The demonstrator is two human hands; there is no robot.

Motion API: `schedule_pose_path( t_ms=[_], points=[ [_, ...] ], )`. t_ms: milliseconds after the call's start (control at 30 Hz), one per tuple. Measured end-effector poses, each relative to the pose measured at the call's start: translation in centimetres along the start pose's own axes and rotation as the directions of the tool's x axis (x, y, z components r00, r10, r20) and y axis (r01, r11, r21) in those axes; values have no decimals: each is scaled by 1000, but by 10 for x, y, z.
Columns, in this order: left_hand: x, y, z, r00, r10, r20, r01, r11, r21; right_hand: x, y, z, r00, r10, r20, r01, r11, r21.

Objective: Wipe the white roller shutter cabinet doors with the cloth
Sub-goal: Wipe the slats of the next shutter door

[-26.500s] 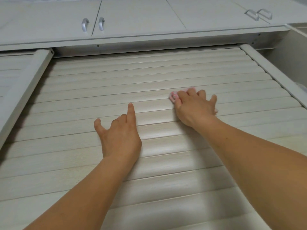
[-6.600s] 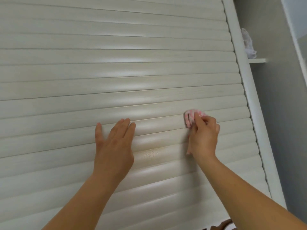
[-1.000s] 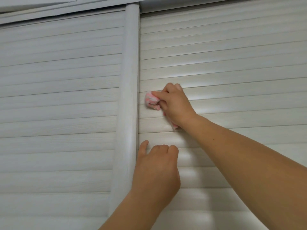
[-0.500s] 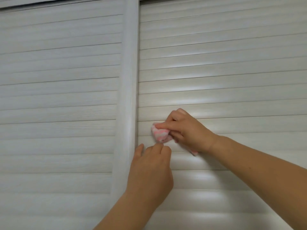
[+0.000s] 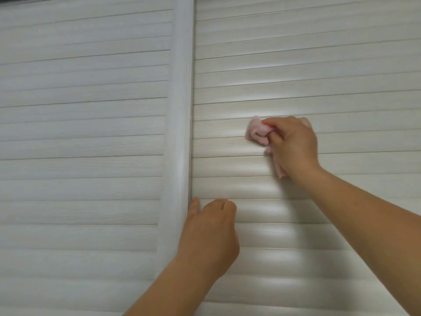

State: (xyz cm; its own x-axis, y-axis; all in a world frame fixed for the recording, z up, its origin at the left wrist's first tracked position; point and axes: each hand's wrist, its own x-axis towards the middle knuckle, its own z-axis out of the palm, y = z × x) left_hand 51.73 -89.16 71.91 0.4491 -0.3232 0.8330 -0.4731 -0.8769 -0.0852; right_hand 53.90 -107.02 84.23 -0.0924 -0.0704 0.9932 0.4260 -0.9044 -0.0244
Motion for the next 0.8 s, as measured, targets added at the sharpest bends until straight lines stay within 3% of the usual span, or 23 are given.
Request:
schedule_pose_path(
  t_ms=[167, 267, 300, 367, 467, 633, 800],
  points=[
    [0, -4, 5, 999, 42, -14, -42, 999, -21, -20, -39, 39, 955, -264, 134, 264, 964, 15],
    [5, -6, 11, 982, 82, -168, -97, 992, -78, -27, -51, 61, 888, -403, 223, 426, 902, -67],
    [5, -5, 9, 992, 63, -110, -72, 994, -78, -30, -55, 66, 881, -425, 209, 443, 896, -42],
    [5, -6, 10, 999, 32, -30, -33, 998, -45, -34, -66, 66, 894, -350, 280, 359, 933, 21],
    [6, -5, 7, 998, 27, -49, -25, 999, 42, -34, -58, 57, 874, -379, 305, 382, 923, 52],
    [5, 2, 6, 997, -46, -55, 47, 998, 29, -30, -28, 20, 886, -272, 376, 330, 939, -98],
    [8, 7, 1, 996, -76, -53, 78, 997, 25, -37, 10, -23, 975, -118, 191, 131, 990, -58]
  ],
)
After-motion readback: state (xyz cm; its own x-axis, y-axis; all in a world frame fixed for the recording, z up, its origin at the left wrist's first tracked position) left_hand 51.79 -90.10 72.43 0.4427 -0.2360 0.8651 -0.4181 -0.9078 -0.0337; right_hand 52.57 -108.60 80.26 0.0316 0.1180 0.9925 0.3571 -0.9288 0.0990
